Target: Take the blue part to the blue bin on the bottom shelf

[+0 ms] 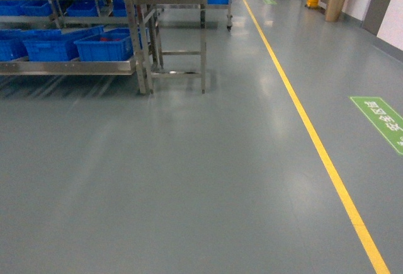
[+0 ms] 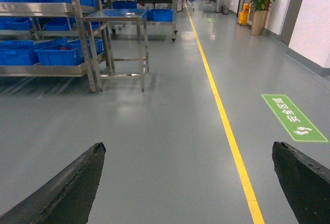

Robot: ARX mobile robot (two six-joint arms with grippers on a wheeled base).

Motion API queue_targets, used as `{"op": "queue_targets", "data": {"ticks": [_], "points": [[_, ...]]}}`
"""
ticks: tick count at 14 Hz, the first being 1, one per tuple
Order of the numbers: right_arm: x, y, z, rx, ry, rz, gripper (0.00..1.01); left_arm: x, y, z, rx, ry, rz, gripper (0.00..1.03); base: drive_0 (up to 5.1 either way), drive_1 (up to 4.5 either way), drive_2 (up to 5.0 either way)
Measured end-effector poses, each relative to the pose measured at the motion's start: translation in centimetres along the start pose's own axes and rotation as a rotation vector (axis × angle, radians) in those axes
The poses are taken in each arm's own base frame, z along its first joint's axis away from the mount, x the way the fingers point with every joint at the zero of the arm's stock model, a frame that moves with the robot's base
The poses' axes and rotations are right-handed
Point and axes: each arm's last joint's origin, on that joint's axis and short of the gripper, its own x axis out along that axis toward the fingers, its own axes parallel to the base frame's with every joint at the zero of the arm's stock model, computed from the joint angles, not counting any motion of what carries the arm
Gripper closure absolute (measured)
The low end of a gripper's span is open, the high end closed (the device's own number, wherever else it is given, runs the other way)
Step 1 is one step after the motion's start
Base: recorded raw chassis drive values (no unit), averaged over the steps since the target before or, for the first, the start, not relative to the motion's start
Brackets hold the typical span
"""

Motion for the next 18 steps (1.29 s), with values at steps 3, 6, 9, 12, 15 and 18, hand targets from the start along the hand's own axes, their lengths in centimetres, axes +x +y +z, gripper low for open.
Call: {"op": "queue_targets", "data": {"ticks": [3, 6, 9, 12, 15, 18], "points": [[0.00, 0.00, 0.01, 0.000, -0.001, 0.000, 0.03, 0.00, 0.00, 0.01, 0.000, -0.001, 0.001, 0.58, 0.0, 4.08, -4.1], [0.00, 0.00, 0.03, 0.000, -0.003, 0.000, 0.03, 0.00, 0.00, 0.05, -0.002, -0.005, 0.001, 0.58, 0.0, 4.10, -4.1], [0.00, 0.00, -0.01, 0.000, 0.001, 0.000, 0.03, 0.00, 0.00, 0.02, -0.001, -0.002, 0.000, 0.58, -0.1, 4.01, -4.2], [0.00, 0.00, 0.01, 0.000, -0.001, 0.000, 0.03, -0.01, 0.01, 0.05, -0.002, -0.006, 0.001, 0.58, -0.1, 4.01, -4.2], [0.00, 0.00, 0.04, 0.000, -0.004, 0.000, 0.03, 0.00, 0.01, 0.03, -0.001, -0.003, 0.001, 0.58, 0.0, 4.05, -4.1], [0.00, 0.00, 0.04, 0.000, -0.005, 0.000, 0.03, 0.00, 0.00, 0.01, -0.001, -0.002, 0.001, 0.58, 0.0, 4.06, -4.1]]}}
